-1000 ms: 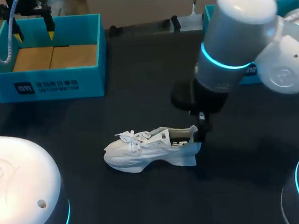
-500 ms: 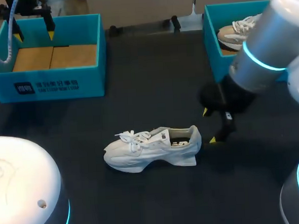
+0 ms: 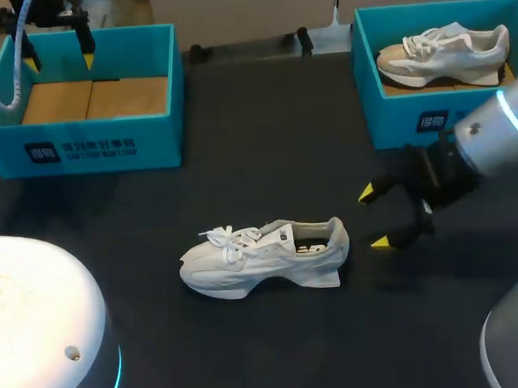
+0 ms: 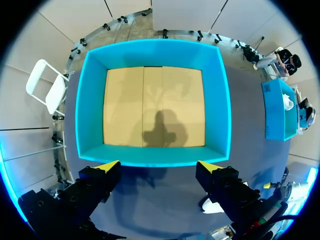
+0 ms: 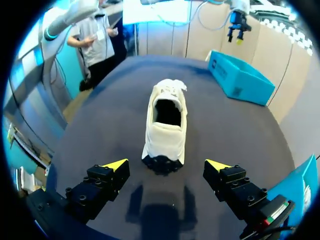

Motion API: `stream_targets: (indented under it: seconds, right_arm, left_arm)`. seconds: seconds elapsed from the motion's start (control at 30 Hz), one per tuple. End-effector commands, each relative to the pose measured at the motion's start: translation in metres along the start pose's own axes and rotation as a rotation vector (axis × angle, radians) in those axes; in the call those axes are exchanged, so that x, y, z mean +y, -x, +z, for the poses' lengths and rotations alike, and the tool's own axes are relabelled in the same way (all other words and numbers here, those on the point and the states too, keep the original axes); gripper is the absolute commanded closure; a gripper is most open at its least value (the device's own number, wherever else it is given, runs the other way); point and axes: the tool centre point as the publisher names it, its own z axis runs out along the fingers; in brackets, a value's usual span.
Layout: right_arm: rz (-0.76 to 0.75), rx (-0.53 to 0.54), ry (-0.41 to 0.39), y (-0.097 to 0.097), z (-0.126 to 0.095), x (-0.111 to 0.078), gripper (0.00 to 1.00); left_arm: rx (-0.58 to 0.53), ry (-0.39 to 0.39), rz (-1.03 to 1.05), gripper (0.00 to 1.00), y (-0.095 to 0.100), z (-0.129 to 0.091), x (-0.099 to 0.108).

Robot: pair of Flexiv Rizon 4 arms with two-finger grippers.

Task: Take the shoe out of the shoebox, open the shoe tongue, remove and reinsert the insole, then place the shoe into the shoebox

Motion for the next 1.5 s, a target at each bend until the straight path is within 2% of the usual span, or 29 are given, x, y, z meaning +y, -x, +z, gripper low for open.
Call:
stream_targets:
  seconds: [0.03, 0.17, 0.23, 0.93, 1.17, 1.5]
  right_arm:
    - [0.012, -0.018, 0.335, -0.003, 0.004, -0.012, 0.00]
    - [0.035, -0.028, 0.331, -0.003, 0.008, -0.020, 0.00]
    - [0.077, -0.033, 0.263, -0.002, 0.011, -0.024, 0.00]
    - [0.077, -0.033, 0.263, -0.002, 0.011, -0.024, 0.00]
    - [0.082, -0.098, 0.242, 0.003, 0.030, -0.015, 0.00]
    - [0.108, -0.122, 0.200, 0.002, 0.053, -0.010, 0.00]
  left_arm:
    - [0.000, 0.000, 0.000, 0.00, 0.000, 0.000, 0.000]
    - [0.000, 0.000, 0.000, 0.00, 0.000, 0.000, 0.000]
    - [0.000, 0.000, 0.000, 0.00, 0.000, 0.000, 0.000]
    - [0.000, 0.000, 0.000, 0.00, 0.000, 0.000, 0.000]
    - [0.000, 0.000, 0.000, 0.00, 0.000, 0.000, 0.000]
    - [0.000, 0.000, 0.000, 0.00, 0.000, 0.000, 0.000]
